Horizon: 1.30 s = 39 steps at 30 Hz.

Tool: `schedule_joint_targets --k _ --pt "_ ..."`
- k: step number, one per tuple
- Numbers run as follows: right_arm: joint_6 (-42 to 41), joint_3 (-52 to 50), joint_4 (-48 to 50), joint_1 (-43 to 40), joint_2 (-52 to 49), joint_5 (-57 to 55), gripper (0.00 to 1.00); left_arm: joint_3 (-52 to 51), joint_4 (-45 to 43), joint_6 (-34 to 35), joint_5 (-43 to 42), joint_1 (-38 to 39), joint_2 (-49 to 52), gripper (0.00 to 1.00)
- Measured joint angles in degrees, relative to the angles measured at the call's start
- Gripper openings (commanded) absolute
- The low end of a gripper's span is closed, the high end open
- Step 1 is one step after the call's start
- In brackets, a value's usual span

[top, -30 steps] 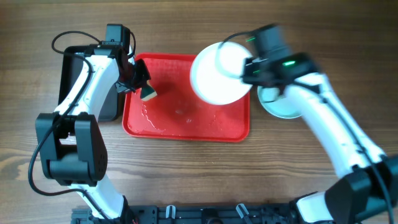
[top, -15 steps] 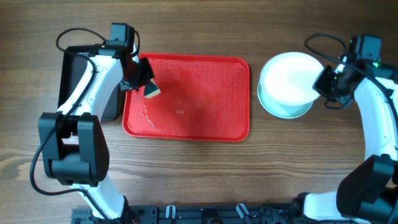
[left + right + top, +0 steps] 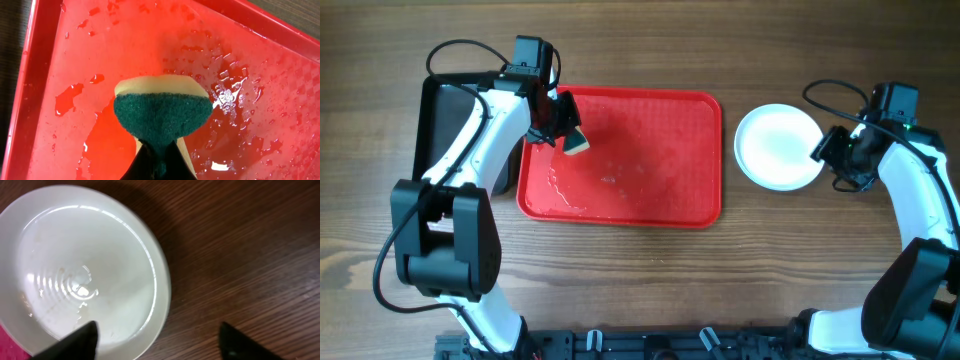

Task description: Clean dirty plates on tray and stack at the side

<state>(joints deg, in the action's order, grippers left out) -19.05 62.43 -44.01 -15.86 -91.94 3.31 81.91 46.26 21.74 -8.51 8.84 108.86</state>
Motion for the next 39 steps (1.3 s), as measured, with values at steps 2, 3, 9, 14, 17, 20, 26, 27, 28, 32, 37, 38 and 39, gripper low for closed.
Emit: schedule_joint_targets --k 2,3,9,14,17,20,26,27,28,32,37,38,39 --pt "0.9 0.0 -0.1 0.0 0.0 2.1 0.85 0.0 -0.1 0.0 0.0 0.0 0.0 0.04" --pt "1.2 0.0 -0.5 0.0 0.0 3.3 0.87 0.0 0.2 0.0 0.1 0.0 0.0 0.04" --pt "4.3 2.8 -5.5 0.5 0.0 8.1 1.0 1.5 8.2 -0.4 4.5 -2.5 -0.5 0.04" --pt "6.8 6.9 -6.1 3.2 1.4 11.7 1.0 2.2 8.6 -7.0 8.5 -10.0 -5.2 0.04" --pt "7.2 7.5 -6.0 4.4 2.4 14.4 1.0 2.9 6.8 -11.9 9.5 -14.2 -6.2 0.04" --pt "7.4 7.5 -6.1 4.8 2.5 15.7 1.0 3.0 4.3 -16.1 10.2 -18.3 -5.4 0.04" --pt "7.4 7.5 -6.1 4.8 2.6 16.2 1.0 3.0 1.0 -20.4 10.4 -22.1 0.4 0.28" --pt "7.4 7.5 -6.1 4.8 2.5 16.2 1.0 3.0 0.8 -21.0 10.4 -22.2 1.4 0.51" --pt "7.4 7.5 -6.2 4.8 2.5 16.2 1.0 3.0 0.5 -21.1 10.4 -22.2 2.7 1.0" --pt "7.5 7.5 -6.2 4.8 2.5 16.2 1.0 3.0 0.4 -21.7 10.4 -22.1 5.5 1.0" --pt "8.9 7.5 -7.0 4.8 2.6 16.4 1.0 3.4 2.2 -21.7 10.4 -22.1 5.2 1.0" --pt "8.9 7.5 -7.1 4.8 2.6 16.4 1.0 3.6 3.0 -21.7 10.4 -22.1 5.0 1.0" --pt "9.1 7.5 -7.6 4.8 2.7 16.4 1.0 4.3 4.4 -21.6 10.4 -22.1 4.5 1.0"
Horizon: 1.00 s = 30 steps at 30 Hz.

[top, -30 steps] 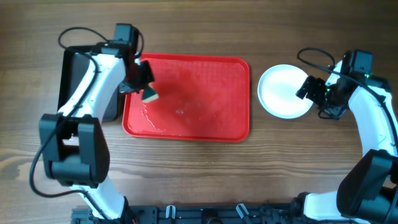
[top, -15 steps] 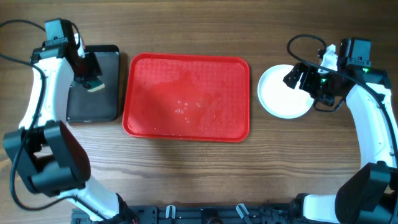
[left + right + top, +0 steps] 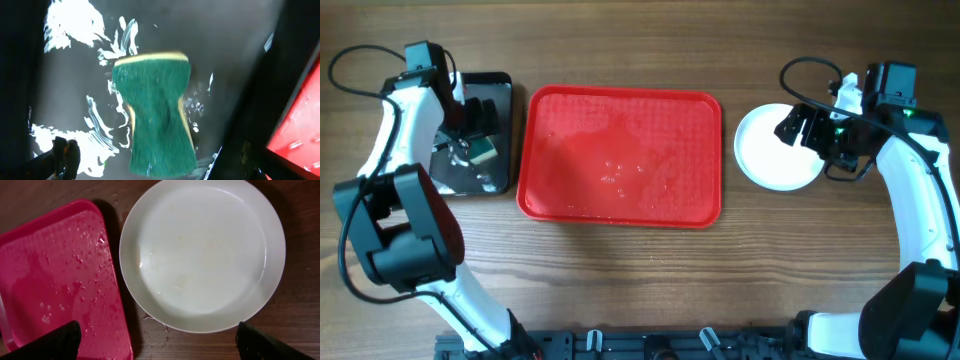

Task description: Clean dirty plates on tray and stack at the side

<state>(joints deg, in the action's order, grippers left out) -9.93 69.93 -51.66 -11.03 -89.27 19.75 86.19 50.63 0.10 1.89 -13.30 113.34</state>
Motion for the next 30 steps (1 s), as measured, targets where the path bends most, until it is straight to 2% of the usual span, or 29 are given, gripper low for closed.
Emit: schedule_joint_targets --k 4,8,12,21,30 --pt "1.1 1.5 -2.6 0.0 1.3 0.0 1.0 3.0 4.2 0.0 0.0 0.0 -4.4 1.0" --pt "2.3 6.5 -6.3 0.0 7.6 -0.3 1.0 6.0 6.7 0.0 0.0 0.0 -15.6 1.0" --pt "2.6 8.8 -8.9 0.0 16.4 -0.5 1.0 6.6 7.1 0.0 0.0 0.0 -22.4 1.0" --pt "0.3 9.3 -12.4 0.0 35.1 -0.5 1.0 6.9 7.3 0.0 0.0 0.0 -22.8 1.0" --pt "-9.4 9.3 -12.6 0.0 40.4 -0.7 1.0 6.9 7.3 0.0 0.0 0.0 -22.8 1.0"
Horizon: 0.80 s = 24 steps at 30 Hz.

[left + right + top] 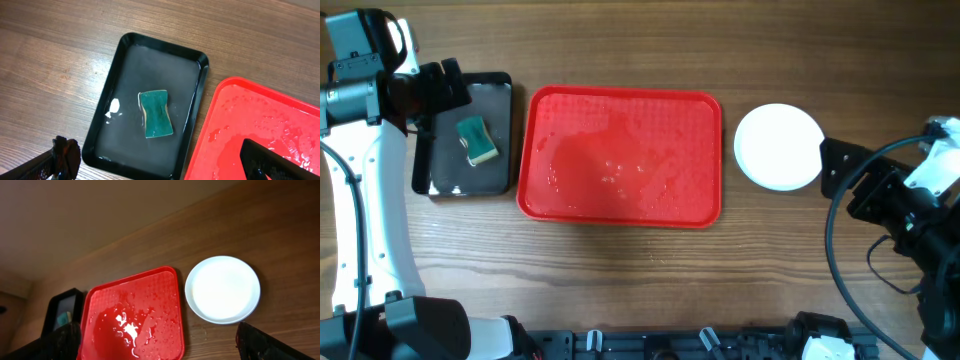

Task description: Clean dirty plates on tray and stack at the side

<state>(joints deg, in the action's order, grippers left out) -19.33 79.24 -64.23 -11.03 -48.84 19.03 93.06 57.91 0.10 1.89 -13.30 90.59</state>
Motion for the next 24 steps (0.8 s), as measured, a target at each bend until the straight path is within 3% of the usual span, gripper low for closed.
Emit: schedule_joint_targets --k 7,12,17,24 --pt "0.9 0.0 4.9 0.0 -0.1 -1.1 1.0 0.0 0.0 0.0 0.0 0.0 0.0 1.0" --pt "4.5 -3.6 13.9 0.0 1.3 -1.3 1.0 0.0 0.0 0.0 0.0 0.0 0.0 1.0" --pt "6.5 -18.1 26.6 0.5 9.7 -1.7 1.0 0.0 0.0 0.0 0.0 0.0 0.0 1.0" --pt "10.1 -48.3 49.9 4.7 29.2 -1.7 1.0 0.0 0.0 0.0 0.0 0.0 0.0 1.0"
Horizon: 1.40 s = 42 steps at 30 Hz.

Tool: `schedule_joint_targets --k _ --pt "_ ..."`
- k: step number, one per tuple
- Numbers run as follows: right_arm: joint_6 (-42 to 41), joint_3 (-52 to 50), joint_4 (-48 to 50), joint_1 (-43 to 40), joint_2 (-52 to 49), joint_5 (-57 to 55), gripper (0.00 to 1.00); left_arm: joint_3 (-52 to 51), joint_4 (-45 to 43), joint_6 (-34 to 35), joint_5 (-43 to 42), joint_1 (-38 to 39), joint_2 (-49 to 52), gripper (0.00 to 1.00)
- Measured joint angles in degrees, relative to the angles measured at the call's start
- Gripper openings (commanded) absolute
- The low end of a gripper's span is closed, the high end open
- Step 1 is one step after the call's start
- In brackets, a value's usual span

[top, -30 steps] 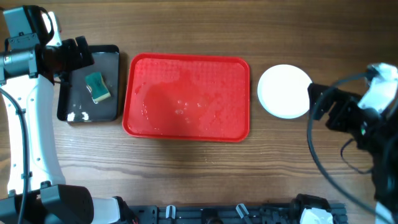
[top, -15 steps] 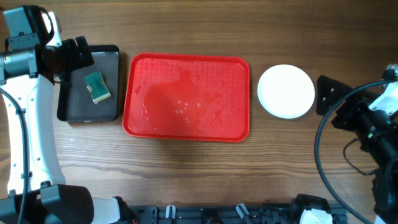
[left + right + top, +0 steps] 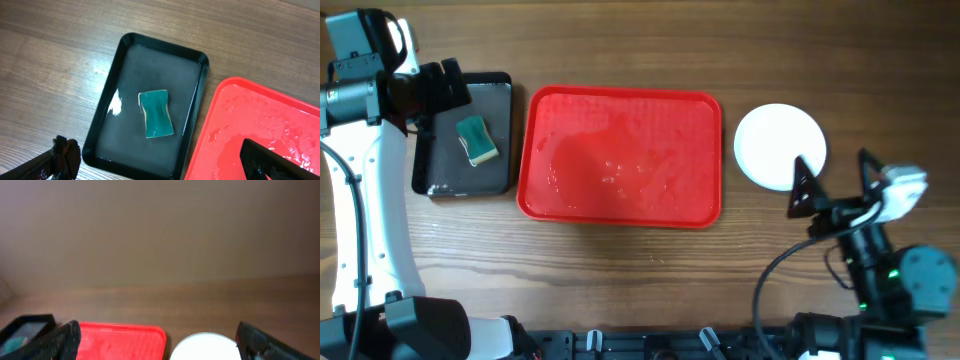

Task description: Clean dirty plates on tray and stack at the side

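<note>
The white plate (image 3: pixel 778 145) lies on the wood just right of the red tray (image 3: pixel 620 158), which is wet and bare. The green sponge (image 3: pixel 475 140) rests in the black tray (image 3: pixel 460 178) at the left. High over that tray's left side, my left gripper (image 3: pixel 432 92) is open; its view looks down on the sponge (image 3: pixel 156 114) between spread fingers (image 3: pixel 65 157). My right gripper (image 3: pixel 832 190) stands open near the front right, below the plate. Its view looks level across the table at the plate (image 3: pixel 205 351) and red tray (image 3: pixel 125 341).
Wet streaks and droplets cover the red tray (image 3: pixel 260 125). Water pools in the black tray (image 3: pixel 150 65). Bare wood surrounds both trays, and a plain wall shows behind the table in the right wrist view.
My right arm has drawn back toward the table's front. Its camera has tipped from looking down on tray and plate to looking level across them. Left arm, sponge and plate are unmoved.
My left gripper first held the sponge over the red tray's left end, with the right gripper open beside the plate. Then the sponge lay released in the black tray and the right gripper hung over the plate. Both arms have since pulled away, open.
</note>
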<state>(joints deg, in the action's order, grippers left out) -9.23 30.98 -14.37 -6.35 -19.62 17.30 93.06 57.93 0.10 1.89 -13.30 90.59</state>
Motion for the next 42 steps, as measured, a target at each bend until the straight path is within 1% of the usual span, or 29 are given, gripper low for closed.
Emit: schedule_joint_targets --k 1,5,9,13,17,23,27,30,42 --pt "0.3 -4.6 3.0 0.8 2.2 0.0 1.0 0.0 0.0 0.0 0.0 0.0 0.0 1.0" --pt "0.6 -16.4 8.1 4.2 7.7 -1.3 1.0 0.0 0.0 0.0 0.0 0.0 0.0 1.0" --pt "0.6 -22.0 9.9 8.8 12.1 -5.2 1.0 0.0 0.0 0.0 0.0 0.0 0.0 1.0" --pt "0.6 -23.6 10.3 11.3 14.1 -9.0 1.0 0.0 0.0 0.0 0.0 0.0 0.0 1.0" --pt "0.6 -25.0 11.1 11.8 15.4 -11.0 1.0 0.0 0.0 0.0 0.0 0.0 0.0 1.0" --pt "0.6 -29.9 16.9 11.8 18.4 -11.8 1.0 0.0 0.1 0.0 0.0 0.0 0.0 1.0" --pt "0.6 -30.5 16.7 11.8 18.5 -11.8 1.0 0.0 0.0 0.0 0.0 0.0 0.0 1.0" --pt "0.5 -30.6 14.4 11.8 18.6 -11.8 1.0 0.0 0.0 0.0 0.0 0.0 0.0 1.0" --pt "0.3 -30.6 14.4 11.8 18.6 -11.9 1.0 0.0 0.0 0.0 0.0 0.0 0.0 1.0"
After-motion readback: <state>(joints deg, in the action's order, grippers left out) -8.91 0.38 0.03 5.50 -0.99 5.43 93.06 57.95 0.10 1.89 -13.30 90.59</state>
